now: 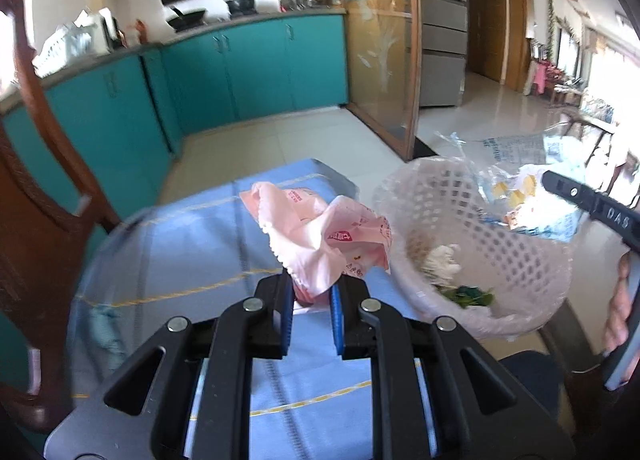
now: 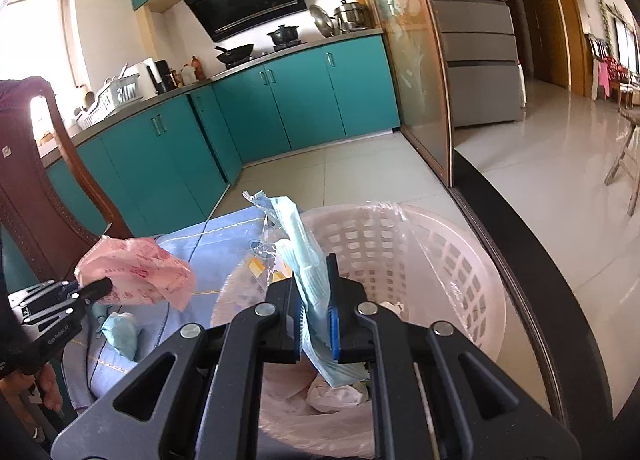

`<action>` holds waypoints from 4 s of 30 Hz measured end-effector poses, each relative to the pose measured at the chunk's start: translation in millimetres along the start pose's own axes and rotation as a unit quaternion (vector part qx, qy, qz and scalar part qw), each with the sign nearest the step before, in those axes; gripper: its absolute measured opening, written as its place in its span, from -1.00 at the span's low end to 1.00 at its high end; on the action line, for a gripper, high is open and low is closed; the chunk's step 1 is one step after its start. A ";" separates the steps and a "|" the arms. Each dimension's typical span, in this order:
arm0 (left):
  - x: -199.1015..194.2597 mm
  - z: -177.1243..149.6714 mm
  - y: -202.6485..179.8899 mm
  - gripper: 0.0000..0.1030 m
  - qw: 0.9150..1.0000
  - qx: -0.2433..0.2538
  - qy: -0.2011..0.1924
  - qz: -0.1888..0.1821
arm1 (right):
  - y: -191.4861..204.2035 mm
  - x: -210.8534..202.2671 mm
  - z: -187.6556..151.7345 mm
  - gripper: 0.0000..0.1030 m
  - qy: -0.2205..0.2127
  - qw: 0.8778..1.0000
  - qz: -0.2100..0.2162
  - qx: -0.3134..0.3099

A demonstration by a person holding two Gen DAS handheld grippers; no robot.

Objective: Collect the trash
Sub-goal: 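Carry the napkin and bag over the white basket and release both, then move both open tools back over the table toward the mask and teal cloth, then grasp the blue face mask with the right tool while the left tool grasps the teal cloth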

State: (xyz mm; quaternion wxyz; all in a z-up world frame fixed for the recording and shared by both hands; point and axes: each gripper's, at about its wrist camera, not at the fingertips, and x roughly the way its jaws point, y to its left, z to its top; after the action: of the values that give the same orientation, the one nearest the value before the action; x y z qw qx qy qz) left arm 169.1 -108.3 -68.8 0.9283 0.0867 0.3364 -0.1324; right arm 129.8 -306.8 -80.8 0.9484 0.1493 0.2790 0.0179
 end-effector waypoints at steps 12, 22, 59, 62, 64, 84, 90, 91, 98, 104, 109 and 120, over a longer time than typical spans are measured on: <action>41.2 26.1 -54.8 -0.58 0.994 0.016 0.023 -0.109 | -25.9 -2.2 0.9 -0.78 -0.001 0.999 -0.028 0.020; 13.3 4.0 -23.3 0.18 0.999 0.027 -0.023 0.007 | -8.3 -7.3 -1.6 0.12 -0.001 1.000 -0.014 0.017; 38.3 -88.4 174.7 -0.21 0.964 -0.167 0.114 0.175 | 239.9 135.8 -94.7 -0.84 0.220 0.945 0.164 -0.176; 57.7 -91.0 175.7 -0.03 0.959 -0.163 0.130 0.192 | 219.6 122.4 -90.3 -0.84 0.213 0.951 0.154 -0.165; 68.3 -91.4 179.0 0.04 0.957 -0.167 0.137 0.196 | 209.5 114.3 -89.1 -0.84 0.208 0.953 0.145 -0.164; 84.8 -93.3 196.2 -0.92 0.959 -0.203 0.124 0.152 | 190.6 86.1 -93.0 -0.84 0.207 0.957 0.132 -0.156; 53.4 -75.1 164.8 -0.92 0.979 -0.167 0.085 0.076 | 186.7 83.1 -87.4 -0.84 0.200 0.960 0.124 -0.149; 48.1 -73.7 158.1 -0.92 0.982 -0.163 0.083 0.051 | 185.4 82.7 -85.8 -0.84 0.198 0.961 0.123 -0.146; 33.4 -82.3 141.0 -0.92 0.984 -0.148 0.083 -0.060 | 178.1 80.1 -79.0 -0.84 0.189 0.966 0.115 -0.137; 39.6 -92.3 154.8 -0.70 0.979 -0.173 0.099 -0.043 | 173.5 83.7 -76.2 -0.83 0.192 0.967 0.113 -0.126; 32.8 -90.4 144.3 0.09 0.987 -0.135 0.088 0.008 | 174.3 84.6 -73.7 -0.53 0.188 0.969 0.107 -0.122; 54.7 -90.4 121.8 0.32 0.988 -0.103 0.117 0.006 | 176.5 80.5 -68.1 0.05 0.177 0.970 0.106 -0.131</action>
State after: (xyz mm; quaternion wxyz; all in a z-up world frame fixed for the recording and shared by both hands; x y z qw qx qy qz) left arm 192.2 19.7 -164.1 0.8875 0.0081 0.4537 -0.0804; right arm 170.0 -110.3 -125.7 0.8877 0.0474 0.4206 0.1811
